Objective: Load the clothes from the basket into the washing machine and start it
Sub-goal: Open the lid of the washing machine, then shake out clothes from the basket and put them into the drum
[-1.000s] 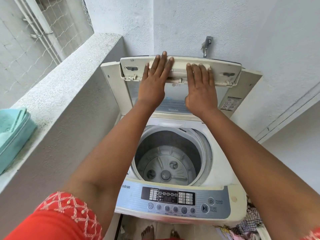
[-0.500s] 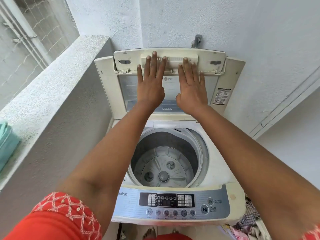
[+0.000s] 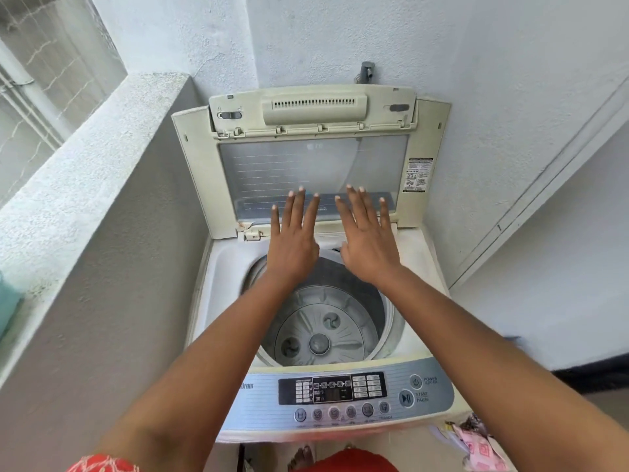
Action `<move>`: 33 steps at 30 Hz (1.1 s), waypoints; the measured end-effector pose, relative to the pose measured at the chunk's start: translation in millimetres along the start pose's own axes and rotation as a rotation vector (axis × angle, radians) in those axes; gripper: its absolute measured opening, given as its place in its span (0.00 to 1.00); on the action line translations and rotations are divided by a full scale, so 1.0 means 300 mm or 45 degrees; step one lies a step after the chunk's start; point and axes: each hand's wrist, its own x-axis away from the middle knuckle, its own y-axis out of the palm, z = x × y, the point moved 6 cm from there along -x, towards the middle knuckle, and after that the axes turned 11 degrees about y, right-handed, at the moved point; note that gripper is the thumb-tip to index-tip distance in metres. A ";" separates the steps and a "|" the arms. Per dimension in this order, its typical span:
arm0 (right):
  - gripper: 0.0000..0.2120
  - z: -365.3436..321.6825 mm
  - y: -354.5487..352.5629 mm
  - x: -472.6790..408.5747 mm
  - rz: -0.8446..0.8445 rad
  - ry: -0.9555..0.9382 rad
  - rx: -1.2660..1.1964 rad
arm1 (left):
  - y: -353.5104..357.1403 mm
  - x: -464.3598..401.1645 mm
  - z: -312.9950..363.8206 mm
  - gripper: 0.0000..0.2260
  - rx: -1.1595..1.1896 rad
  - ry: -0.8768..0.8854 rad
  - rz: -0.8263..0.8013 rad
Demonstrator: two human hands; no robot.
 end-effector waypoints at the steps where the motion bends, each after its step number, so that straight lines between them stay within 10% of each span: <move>1: 0.40 0.006 0.019 0.023 -0.016 0.011 -0.006 | 0.019 0.029 0.002 0.39 0.025 0.003 -0.015; 33: 0.37 0.454 0.164 0.529 -0.210 0.201 0.020 | 0.213 0.245 0.471 0.28 0.446 -0.079 -0.153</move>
